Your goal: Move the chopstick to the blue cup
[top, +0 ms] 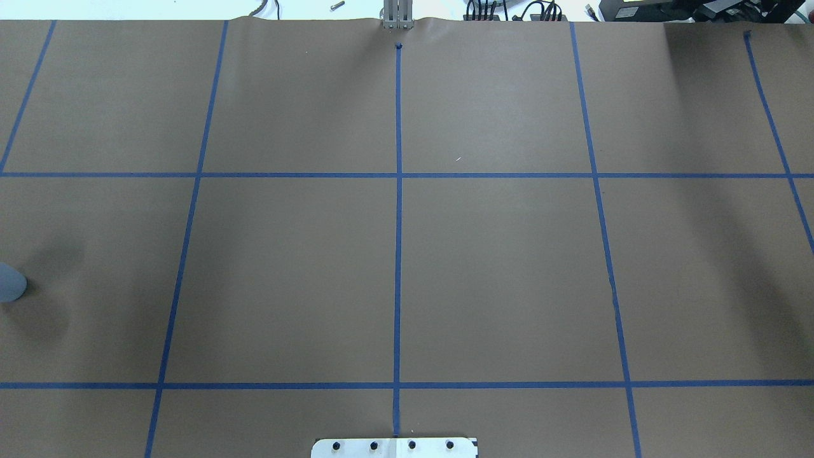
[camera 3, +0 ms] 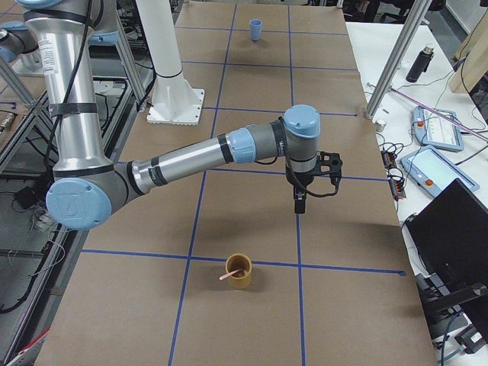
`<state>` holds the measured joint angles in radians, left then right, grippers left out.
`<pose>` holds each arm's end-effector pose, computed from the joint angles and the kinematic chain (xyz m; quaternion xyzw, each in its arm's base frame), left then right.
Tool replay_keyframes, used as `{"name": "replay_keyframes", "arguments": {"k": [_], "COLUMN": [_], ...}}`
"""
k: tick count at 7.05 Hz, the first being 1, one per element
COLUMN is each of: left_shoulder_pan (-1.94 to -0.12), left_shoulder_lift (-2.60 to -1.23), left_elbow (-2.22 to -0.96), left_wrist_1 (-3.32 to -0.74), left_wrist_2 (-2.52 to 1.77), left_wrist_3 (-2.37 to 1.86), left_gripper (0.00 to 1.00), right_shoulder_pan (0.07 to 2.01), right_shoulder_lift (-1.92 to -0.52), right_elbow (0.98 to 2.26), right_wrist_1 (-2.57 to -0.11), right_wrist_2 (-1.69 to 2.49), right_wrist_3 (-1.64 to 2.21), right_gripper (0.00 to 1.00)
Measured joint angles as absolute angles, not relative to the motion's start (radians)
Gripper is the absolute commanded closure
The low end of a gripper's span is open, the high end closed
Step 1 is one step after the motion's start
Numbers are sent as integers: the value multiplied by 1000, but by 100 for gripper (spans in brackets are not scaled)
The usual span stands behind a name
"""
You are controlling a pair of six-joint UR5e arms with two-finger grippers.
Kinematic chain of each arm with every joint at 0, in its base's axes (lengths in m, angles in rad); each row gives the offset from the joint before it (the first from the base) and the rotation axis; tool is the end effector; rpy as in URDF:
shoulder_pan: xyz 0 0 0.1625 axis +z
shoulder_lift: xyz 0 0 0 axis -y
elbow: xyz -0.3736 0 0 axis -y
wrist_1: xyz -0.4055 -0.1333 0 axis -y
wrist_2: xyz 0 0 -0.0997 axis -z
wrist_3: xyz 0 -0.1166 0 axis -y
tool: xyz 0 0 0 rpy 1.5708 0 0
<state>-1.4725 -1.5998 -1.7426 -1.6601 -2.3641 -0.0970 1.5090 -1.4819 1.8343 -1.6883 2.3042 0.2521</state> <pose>0.0018 -0.5295 0.5049 0.0954 0.3935 0.0564 0.9126 0.0224 -0.5333 0.4557 0.0524 -0.3688 0.0463 0.9269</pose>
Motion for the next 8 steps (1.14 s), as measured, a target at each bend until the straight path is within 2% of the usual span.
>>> {"name": "replay_keyframes", "arguments": {"k": [4,8], "left_shoulder_pan": [-1465,-1460], "left_shoulder_lift": [-1550,-1522], "left_elbow": [-1763,-1757], "left_wrist_1": [-1731,-1754], "left_wrist_2": [-2370,-2366], "left_wrist_3": [-81,-79], "left_gripper": [2,1], "right_shoulder_pan": [1504,1501], "right_shoulder_lift": [-1548,-1557], "right_elbow": [1846,1842], "right_wrist_1": [-1692,-1677], "right_wrist_2": [2413,2432], "right_wrist_3": [206,206], "right_gripper": [0,0]}}
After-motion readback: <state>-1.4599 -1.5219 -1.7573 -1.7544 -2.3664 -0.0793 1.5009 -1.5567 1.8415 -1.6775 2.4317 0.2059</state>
